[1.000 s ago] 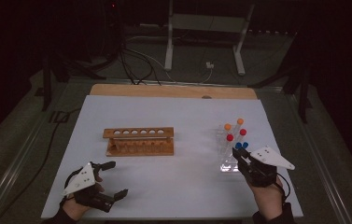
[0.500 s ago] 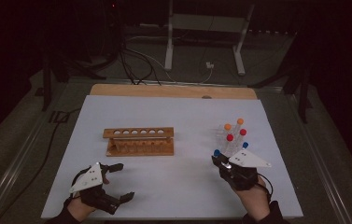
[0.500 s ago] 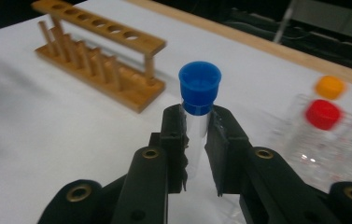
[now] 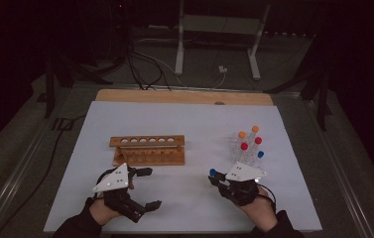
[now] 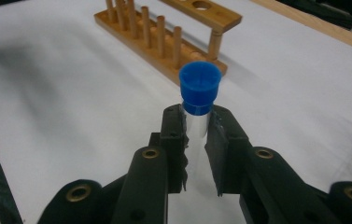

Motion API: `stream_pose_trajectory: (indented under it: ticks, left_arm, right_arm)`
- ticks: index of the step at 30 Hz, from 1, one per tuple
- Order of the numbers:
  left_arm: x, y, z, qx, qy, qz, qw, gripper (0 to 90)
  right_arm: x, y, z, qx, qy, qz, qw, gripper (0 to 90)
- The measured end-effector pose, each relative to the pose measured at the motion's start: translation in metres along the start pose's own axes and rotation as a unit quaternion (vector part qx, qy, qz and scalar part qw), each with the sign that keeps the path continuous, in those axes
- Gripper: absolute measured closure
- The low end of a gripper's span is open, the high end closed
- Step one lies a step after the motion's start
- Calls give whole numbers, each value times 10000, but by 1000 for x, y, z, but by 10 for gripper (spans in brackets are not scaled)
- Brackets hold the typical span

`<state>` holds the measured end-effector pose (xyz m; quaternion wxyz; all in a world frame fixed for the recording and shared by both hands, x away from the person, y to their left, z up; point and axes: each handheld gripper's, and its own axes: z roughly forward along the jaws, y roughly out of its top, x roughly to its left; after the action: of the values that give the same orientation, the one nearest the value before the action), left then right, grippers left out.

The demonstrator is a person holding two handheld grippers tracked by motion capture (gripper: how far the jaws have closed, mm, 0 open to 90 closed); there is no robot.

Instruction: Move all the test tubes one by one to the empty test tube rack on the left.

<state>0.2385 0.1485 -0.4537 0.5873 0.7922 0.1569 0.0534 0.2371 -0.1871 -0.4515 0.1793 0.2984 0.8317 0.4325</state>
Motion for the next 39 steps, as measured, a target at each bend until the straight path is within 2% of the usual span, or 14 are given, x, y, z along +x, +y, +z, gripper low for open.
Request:
stream_pose_trajectory:
  ticks: [5,10,16,18,21,22,24,25,26,27,30,34,37,39]
  left_arm:
    - [2,12,18,-86,-366,-36,9993,4]
    - [3,26,36,-39,-503,139,9986,13]
    - [6,39,55,53,-606,160,9980,86]
    - [7,42,60,52,-573,170,9982,148]
    - [8,44,67,77,-606,182,9980,189]
    - [9,44,68,99,-587,208,9980,238]
    - [9,43,72,123,-565,222,9981,260]
    - [10,43,74,147,-589,223,9979,330]
    - [10,42,75,146,-601,215,9979,330]
    - [10,42,77,161,-603,227,9978,391]
    - [9,41,80,170,-622,245,9976,466]
    - [7,42,84,222,-647,376,9970,563]
    - [6,42,87,338,-555,678,9956,635]
    - [6,41,88,348,-573,708,9952,651]
  right_arm:
    - [7,2,3,-3,141,-68,9999,771]
    - [15,4,5,-25,268,-140,9995,771]
    - [20,6,7,-45,380,-161,9991,771]
    - [21,6,7,-40,409,-167,9990,772]
    - [23,7,8,-50,432,-168,9989,771]
    - [23,7,7,-54,435,-168,9989,771]
    - [23,7,7,-63,436,-158,9989,771]
    - [24,8,7,-62,445,-156,9989,771]
    - [24,8,7,-62,445,-156,9989,771]
    - [24,8,7,-67,445,-149,9989,771]
    - [25,8,7,-73,450,-151,9988,772]
    - [24,8,7,-79,453,-143,9988,771]
    - [24,8,7,-86,451,-140,9988,771]
    - [24,8,6,-84,455,-135,9988,771]
